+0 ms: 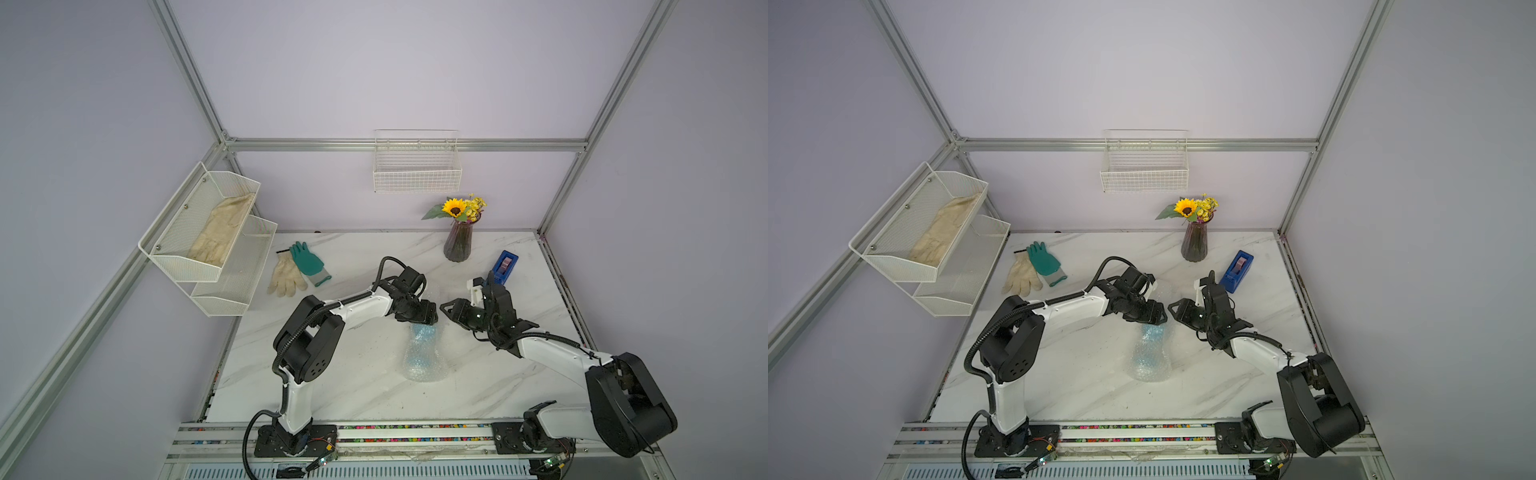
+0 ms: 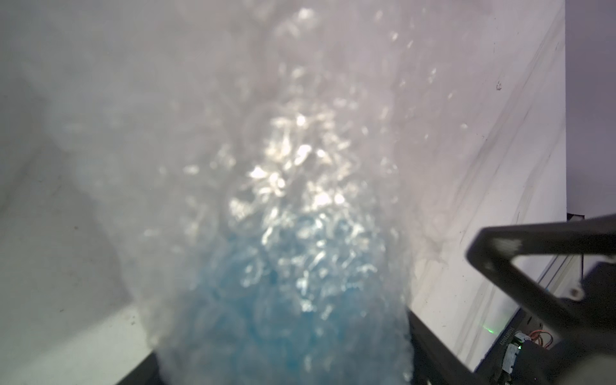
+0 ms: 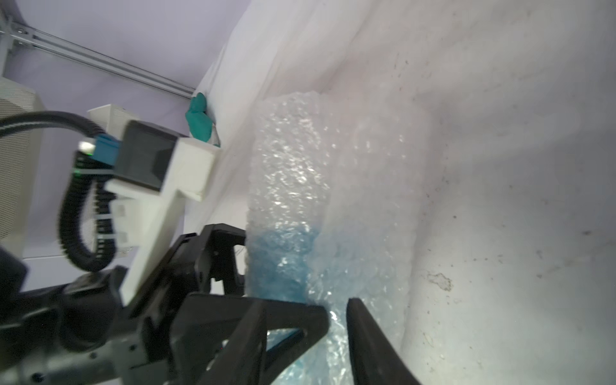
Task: Wrap wine glasses in bubble wrap
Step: Pick up the bubble wrap from the center of the board.
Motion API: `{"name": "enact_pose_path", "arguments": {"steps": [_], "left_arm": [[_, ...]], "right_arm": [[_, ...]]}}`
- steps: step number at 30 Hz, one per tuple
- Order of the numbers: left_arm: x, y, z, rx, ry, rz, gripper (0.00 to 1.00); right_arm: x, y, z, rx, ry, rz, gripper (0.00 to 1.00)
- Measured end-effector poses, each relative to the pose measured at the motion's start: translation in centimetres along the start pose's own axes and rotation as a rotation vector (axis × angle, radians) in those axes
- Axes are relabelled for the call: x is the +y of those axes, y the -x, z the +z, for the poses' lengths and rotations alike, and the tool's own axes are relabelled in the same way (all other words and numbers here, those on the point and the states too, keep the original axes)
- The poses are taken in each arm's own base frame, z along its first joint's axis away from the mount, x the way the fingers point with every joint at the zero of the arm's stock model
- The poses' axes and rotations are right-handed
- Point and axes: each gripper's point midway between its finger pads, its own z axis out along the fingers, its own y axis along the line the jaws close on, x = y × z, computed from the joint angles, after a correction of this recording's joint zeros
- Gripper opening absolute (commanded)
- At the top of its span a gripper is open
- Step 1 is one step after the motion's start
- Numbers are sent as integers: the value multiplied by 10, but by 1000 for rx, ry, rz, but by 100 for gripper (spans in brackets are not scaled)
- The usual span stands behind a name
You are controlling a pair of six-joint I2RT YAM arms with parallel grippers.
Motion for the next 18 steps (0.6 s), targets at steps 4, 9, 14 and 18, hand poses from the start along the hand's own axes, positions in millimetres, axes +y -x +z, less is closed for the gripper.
{"name": "enact_pose_path", "arguments": {"steps": [4,9,14,18], "left_arm": [[1,0,-7,-42,-2,25,76],[-6,10,-34,-162,-20,95,74],[-24,30,-82,-363,-66,194,73],[-37,39,-120,-550,-103,290,73]], "right_arm": [[36,24,-27,-86,72,-40,44],[74,58,-72,-217,141,-83,45],[88,76,-97,-288,164,-96,44],[88,80,-100,-283,151,-88,45]]}}
